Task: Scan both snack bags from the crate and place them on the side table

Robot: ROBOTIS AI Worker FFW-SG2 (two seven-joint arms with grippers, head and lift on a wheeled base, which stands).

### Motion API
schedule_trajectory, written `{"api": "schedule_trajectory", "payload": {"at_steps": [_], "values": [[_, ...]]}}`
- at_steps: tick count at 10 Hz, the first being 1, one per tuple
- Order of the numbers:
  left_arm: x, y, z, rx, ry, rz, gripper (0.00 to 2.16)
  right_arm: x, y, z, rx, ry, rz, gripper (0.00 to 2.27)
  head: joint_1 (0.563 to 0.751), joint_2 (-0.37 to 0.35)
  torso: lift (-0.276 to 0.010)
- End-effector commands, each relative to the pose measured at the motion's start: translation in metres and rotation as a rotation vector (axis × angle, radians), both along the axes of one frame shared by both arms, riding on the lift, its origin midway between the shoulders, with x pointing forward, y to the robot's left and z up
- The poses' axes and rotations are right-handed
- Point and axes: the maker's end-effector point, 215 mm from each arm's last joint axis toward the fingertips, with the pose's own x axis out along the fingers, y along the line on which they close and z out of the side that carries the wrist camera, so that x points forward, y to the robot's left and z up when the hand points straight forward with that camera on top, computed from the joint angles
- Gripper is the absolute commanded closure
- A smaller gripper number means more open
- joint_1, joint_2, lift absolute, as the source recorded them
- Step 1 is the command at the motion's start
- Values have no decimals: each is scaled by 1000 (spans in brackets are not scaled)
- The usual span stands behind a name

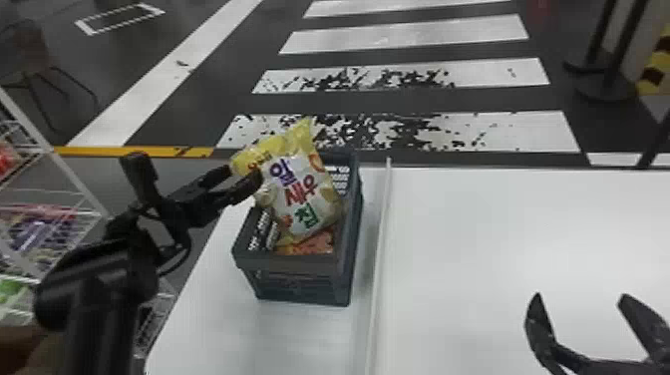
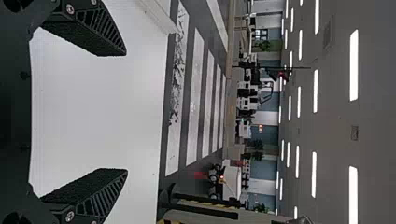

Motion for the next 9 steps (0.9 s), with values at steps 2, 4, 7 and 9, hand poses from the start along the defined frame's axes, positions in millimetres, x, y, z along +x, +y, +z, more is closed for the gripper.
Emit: {"api": "schedule_trajectory", "payload": {"at_steps": [2, 4, 7, 9], "values": [[19, -10, 7, -30, -13, -58, 211, -1, -2, -1, -2, 8, -4, 103, 695, 217, -95], [26, -18, 6, -5, -16, -74, 886, 0, -3, -3, -2, 13, -6, 107, 695, 201, -95], [23, -26, 6, 5, -17, -128, 1912, 1, -4, -4, -1, 16, -8, 107, 695, 190, -95], [3, -22, 14, -13, -20, -135, 2128, 1, -5, -5, -2, 19, -9, 107, 695, 181, -95]]}}
